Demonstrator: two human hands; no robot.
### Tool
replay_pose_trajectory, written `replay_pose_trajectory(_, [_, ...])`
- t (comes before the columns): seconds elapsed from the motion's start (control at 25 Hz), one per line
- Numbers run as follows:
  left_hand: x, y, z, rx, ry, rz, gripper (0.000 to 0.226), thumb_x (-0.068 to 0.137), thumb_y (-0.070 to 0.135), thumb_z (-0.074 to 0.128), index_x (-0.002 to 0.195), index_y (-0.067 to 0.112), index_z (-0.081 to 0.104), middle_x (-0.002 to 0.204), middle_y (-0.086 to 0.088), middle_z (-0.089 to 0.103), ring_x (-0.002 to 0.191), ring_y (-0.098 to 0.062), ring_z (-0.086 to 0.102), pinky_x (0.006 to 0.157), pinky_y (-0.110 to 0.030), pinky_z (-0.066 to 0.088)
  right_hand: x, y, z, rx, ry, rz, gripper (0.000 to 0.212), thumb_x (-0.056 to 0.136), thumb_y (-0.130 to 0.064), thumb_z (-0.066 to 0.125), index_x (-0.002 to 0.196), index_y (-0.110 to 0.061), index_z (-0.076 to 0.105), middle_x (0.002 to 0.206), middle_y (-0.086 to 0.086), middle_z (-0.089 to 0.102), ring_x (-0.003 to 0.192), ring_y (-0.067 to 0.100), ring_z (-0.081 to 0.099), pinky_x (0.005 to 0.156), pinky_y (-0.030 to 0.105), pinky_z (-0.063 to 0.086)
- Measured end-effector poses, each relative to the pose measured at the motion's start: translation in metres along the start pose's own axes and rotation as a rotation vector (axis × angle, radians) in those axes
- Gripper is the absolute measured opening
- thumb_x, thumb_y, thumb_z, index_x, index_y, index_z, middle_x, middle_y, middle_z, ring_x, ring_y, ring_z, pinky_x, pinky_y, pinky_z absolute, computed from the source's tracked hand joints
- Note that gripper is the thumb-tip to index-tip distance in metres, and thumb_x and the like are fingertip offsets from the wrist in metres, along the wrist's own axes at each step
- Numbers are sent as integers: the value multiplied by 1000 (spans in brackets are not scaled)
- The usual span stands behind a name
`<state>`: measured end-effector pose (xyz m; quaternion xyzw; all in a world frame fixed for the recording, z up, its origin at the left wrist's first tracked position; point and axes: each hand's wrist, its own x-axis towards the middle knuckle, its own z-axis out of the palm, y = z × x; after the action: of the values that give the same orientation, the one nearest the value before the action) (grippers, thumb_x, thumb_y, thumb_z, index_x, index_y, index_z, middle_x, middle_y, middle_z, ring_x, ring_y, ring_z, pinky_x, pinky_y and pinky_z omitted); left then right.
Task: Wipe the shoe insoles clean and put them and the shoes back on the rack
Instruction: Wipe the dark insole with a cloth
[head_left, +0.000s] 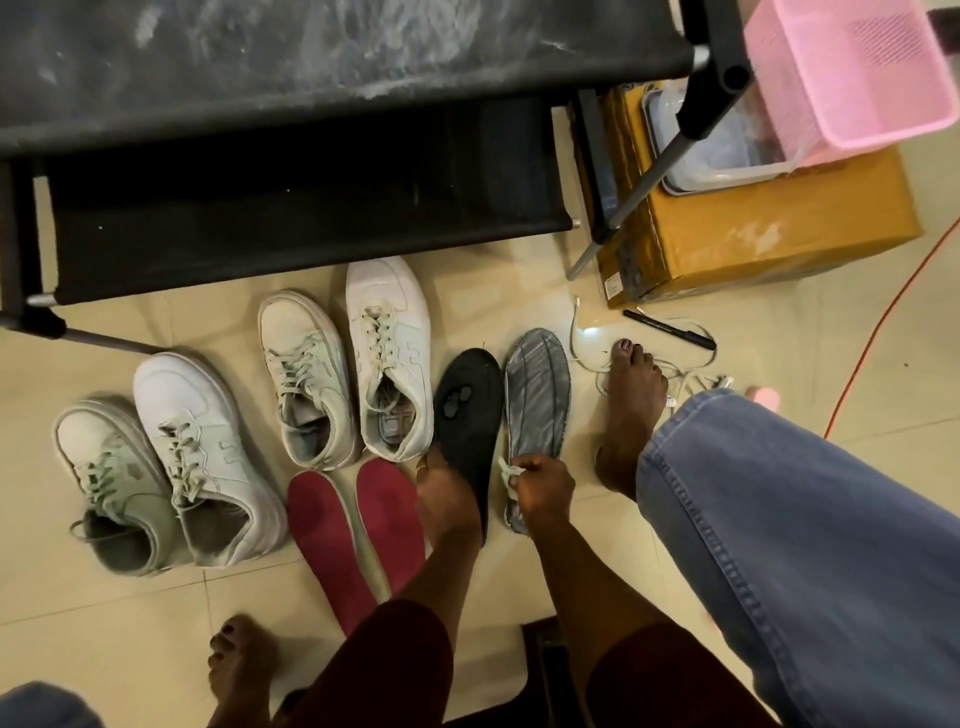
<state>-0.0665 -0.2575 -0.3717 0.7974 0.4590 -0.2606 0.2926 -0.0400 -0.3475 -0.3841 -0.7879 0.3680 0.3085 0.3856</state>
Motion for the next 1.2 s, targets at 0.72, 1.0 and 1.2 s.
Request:
replay_pose_trajectory(0.72, [-15, 36, 9, -150, -462, 196, 33, 97, 12, 44, 130, 8, 49, 122, -15, 58, 111, -29, 56, 84, -28, 43, -5, -1, -41, 246, -29, 373, 16, 83, -9, 66, 88, 5, 62, 95, 18, 60, 89, 29, 58, 78, 34, 48])
replay_pose_trajectory(1.0, [-96, 15, -105, -670, -436, 127, 20, 90, 9, 53, 110, 9, 54, 103, -13, 63, 93, -25, 62, 86, -43, 51, -129, -49, -82, 361, -124, 226, 8, 77, 1, 68, 71, 4, 64, 77, 17, 65, 63, 26, 58, 63, 32, 49])
replay_pose_trajectory(1.2, [-172, -22, -192, -1102, -350, -99, 27, 80, 24, 61, 98, 4, 57, 89, -12, 60, 80, -26, 59, 72, -35, 51, -242, -73, -97, 306, -381, -44, 12, 79, 19, 55, 80, 13, 65, 73, 16, 56, 52, 21, 46, 49, 27, 39])
